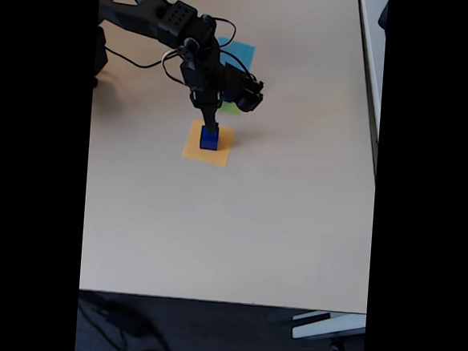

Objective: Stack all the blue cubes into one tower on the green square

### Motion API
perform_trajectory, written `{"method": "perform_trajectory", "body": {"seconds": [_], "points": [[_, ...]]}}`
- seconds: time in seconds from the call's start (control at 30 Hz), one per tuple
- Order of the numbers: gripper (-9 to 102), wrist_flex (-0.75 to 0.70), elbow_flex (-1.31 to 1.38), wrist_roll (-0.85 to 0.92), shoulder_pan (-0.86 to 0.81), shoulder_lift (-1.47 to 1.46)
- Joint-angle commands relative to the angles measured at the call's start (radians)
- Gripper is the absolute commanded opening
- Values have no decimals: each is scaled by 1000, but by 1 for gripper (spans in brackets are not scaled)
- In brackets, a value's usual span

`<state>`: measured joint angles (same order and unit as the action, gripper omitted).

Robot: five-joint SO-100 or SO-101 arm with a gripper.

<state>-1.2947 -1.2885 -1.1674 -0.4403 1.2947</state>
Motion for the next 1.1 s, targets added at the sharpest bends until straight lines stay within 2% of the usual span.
{"method": "perform_trajectory", "body": {"seconds": [0.0,1.07], "points": [[23,2,6,5,-12,44],[18,21,38,29,-32,8]]}}
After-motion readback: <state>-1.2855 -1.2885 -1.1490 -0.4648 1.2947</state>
